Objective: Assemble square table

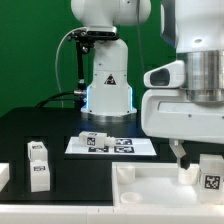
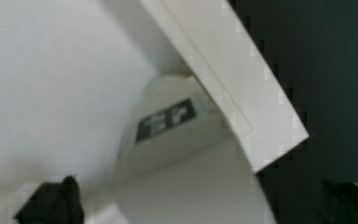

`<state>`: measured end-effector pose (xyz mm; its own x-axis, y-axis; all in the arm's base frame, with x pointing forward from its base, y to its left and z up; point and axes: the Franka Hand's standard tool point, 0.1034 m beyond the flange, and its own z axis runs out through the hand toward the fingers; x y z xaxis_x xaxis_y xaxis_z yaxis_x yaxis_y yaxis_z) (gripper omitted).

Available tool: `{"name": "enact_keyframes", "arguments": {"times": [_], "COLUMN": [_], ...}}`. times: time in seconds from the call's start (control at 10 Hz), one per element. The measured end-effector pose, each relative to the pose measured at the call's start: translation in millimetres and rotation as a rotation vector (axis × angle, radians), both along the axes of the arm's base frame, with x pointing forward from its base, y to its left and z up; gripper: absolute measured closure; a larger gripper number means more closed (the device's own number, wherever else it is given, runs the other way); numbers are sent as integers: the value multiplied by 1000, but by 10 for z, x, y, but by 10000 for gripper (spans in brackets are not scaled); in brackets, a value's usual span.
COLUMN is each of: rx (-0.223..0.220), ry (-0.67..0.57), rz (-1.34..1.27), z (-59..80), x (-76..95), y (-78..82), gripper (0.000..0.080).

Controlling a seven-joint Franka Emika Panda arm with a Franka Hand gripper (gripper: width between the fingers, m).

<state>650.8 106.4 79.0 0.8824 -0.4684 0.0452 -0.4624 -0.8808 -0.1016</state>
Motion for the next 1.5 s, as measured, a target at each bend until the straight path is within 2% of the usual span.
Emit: {"name": "enact_keyframes", "arguments": {"times": [0.1, 0.2, 0.3, 0.4, 0.5, 0.6, 1.0, 1.1, 1.3, 1.5], "rx": [-19, -10, -12, -12, -3, 2, 23, 39, 107, 130], "ry": [-16, -10, -10, -10, -5, 1, 23, 46, 98, 105], "rz": [156, 87, 89, 88, 4, -79, -396, -568, -905, -1118], "z": [14, 4, 4, 4, 4, 2, -5, -7, -14, -15], "x": [35, 26, 27, 27, 26, 25, 17, -5, -46, -79], "y": [-15, -11, -18, -21, -16, -32, -92, -109, -121, -126], "gripper": [150, 150, 260, 415, 415, 514, 514, 514, 514, 514]}}
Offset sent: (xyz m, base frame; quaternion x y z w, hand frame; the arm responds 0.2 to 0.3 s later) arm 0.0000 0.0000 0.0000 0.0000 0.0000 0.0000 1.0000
